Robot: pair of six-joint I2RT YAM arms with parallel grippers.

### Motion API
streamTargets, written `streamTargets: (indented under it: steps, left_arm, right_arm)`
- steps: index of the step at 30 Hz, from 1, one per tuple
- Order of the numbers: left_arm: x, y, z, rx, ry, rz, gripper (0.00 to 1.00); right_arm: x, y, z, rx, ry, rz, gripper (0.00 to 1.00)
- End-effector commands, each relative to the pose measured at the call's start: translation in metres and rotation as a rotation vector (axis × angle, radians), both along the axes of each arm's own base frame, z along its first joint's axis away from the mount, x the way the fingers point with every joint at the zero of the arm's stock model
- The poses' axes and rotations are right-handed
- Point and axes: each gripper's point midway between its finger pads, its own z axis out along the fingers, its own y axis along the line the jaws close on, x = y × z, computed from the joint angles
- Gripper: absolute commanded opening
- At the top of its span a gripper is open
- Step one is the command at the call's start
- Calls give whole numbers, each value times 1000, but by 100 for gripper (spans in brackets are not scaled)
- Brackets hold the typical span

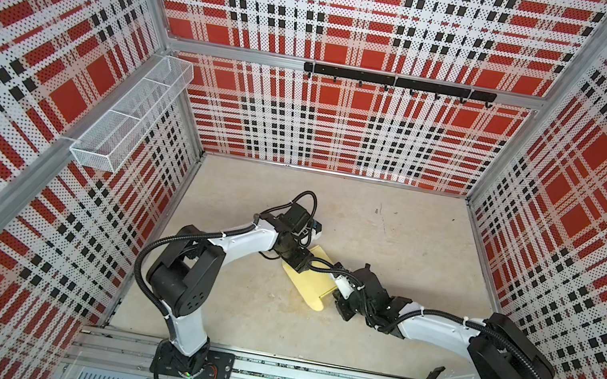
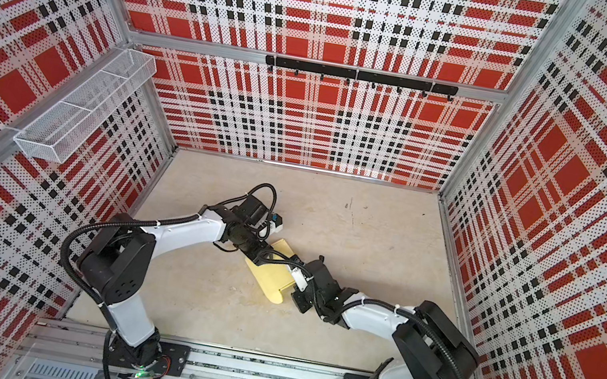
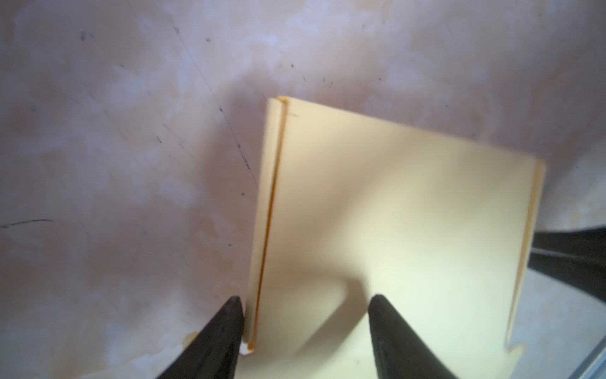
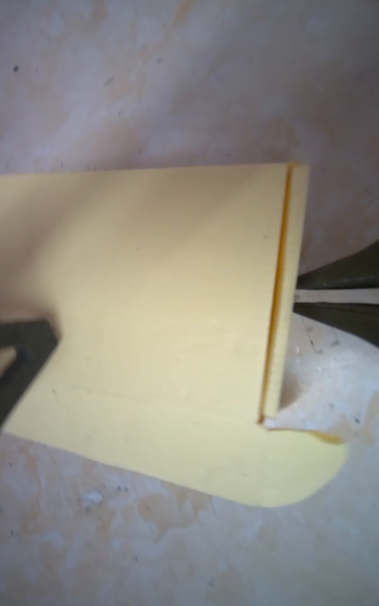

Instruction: Fold the paper box

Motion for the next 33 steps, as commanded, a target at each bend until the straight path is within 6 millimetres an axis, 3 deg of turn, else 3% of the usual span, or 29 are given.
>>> streamTargets:
  steps: [1, 4, 7, 11, 15, 18, 24, 27, 33]
  left_arm:
    - [-10, -19, 14, -97, 1, -19, 66]
    - [-10, -21, 23, -110, -14, -25, 66]
    - [-6, -18, 38, -110, -71, -31, 68]
    - [5, -4, 52, -109, -152, -30, 70]
    - [29, 18, 65, -132, -183, 69, 71]
    - [44, 30, 59, -153, -157, 150, 70]
    - [48, 23, 48, -174, -88, 166, 70]
    - [49, 21, 38, -177, -41, 175, 69]
    - [48, 12, 22, -206, 26, 179, 63]
  right_arm:
    - [36, 3, 21, 36, -93, -25, 14]
    - [54, -9, 20, 49, -63, -68, 15]
    - [60, -16, 27, 50, -70, -91, 17]
    - [54, -26, 30, 42, -69, -116, 19]
    - [44, -29, 41, 93, -70, -121, 22]
    - [40, -33, 47, 93, -86, -120, 24]
    - [34, -40, 63, 106, -105, -138, 28]
    - [37, -51, 56, 78, -97, -196, 32]
    - [43, -50, 37, 62, -37, -203, 40]
